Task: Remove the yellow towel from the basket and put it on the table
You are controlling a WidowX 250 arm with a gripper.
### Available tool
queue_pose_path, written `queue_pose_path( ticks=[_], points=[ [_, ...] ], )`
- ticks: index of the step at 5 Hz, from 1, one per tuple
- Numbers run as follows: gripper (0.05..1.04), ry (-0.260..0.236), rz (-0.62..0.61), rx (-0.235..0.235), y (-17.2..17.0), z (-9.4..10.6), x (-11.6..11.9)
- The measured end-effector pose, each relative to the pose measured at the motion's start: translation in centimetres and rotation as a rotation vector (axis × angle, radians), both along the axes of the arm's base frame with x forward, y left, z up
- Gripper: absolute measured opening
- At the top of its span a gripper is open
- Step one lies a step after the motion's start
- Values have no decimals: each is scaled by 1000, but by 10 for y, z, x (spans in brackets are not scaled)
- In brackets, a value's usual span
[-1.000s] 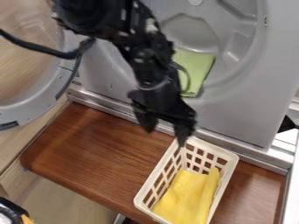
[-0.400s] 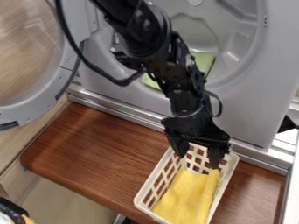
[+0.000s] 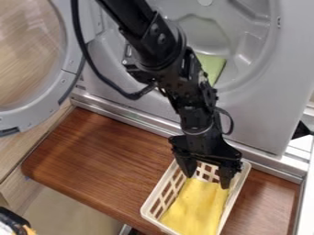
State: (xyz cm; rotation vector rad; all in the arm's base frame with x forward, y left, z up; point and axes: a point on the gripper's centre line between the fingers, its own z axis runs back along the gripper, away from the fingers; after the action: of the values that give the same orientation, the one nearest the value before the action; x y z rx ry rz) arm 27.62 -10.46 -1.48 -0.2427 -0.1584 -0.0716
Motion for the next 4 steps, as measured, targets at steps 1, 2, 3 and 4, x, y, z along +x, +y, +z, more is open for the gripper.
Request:
queue_pose_path(
  ticks=[1,2,3,4],
  points=[
    [999,-3,17,-25,-2,-1,2],
    [999,32,30,-33,-4,-11,0],
    [999,52,50,-42,-3,-16,-1],
    [999,70,57,-38,-3,-21,0]
  ],
)
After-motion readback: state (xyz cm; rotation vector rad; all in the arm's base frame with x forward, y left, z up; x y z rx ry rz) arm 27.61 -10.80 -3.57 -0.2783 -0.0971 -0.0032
